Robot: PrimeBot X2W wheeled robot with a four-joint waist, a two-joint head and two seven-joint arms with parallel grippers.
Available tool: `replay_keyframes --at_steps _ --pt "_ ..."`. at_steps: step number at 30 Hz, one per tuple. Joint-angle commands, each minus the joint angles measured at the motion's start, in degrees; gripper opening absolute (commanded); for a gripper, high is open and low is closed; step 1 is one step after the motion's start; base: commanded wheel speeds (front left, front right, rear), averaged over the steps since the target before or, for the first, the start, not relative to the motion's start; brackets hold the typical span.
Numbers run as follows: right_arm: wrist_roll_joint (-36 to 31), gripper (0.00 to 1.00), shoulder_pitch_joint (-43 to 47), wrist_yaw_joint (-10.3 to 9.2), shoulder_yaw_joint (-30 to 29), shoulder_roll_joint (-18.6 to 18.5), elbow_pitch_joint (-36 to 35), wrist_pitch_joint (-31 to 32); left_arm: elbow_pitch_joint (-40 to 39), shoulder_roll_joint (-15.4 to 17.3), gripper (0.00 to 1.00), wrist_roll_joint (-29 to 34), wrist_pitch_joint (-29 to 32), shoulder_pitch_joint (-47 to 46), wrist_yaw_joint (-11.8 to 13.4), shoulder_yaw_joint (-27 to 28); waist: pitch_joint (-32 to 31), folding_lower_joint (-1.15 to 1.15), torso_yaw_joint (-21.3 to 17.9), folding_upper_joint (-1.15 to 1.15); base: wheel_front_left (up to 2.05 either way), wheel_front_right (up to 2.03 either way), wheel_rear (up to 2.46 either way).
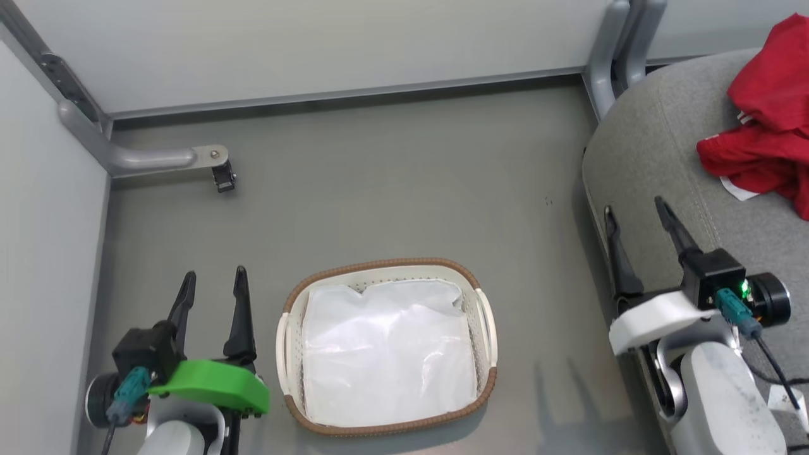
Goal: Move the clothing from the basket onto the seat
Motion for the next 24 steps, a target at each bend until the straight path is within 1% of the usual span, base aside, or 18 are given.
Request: replay_keyframes --at_steps 1,3,8,15,20,24 --pt "0.5 1.00 2.7 -0.08 0.2 -0.1 -0.8 -0.1 -0.3 -0.7 1.00 1.2 0.0 2.2 -0.2 1.3 -3.0 0.00 2.2 0.00 0.00 0.00 0.00" --pt "2.8 1.00 4.8 -0.08 1.8 0.0 -2.0 -0.1 -0.6 -1.5 1.00 2.7 0.0 4.0 -0.6 2.9 -3.6 0.00 2.3 0.00 0.00 0.00 0.00" --pt "6.1 1.00 9.1 -0.08 3.9 -0.1 -3.9 -0.1 -1.0 -3.8 1.00 5.3 0.0 7.9 -1.5 6.8 -5.0 0.00 1.8 0.00 0.00 0.00 0.00" --pt "7.3 1.00 12.7 -0.08 6.6 0.0 -3.9 -0.1 -0.7 -6.3 1.00 8.7 0.0 11.9 -3.6 10.3 -6.8 0.00 1.7 0.00 0.00 0.00 0.00" --pt "7.7 1.00 14.1 -0.08 7.1 0.0 -3.6 -0.1 -0.6 -7.6 1.00 10.0 0.0 13.3 -5.9 12.3 -7.6 0.00 2.1 0.00 0.00 0.00 0.00" --pt "8.0 1.00 14.2 -0.08 7.0 0.0 -3.6 -0.1 -0.2 -8.4 1.00 11.2 0.0 13.4 -7.2 13.3 -8.1 0.00 2.4 0.00 0.00 0.00 0.00"
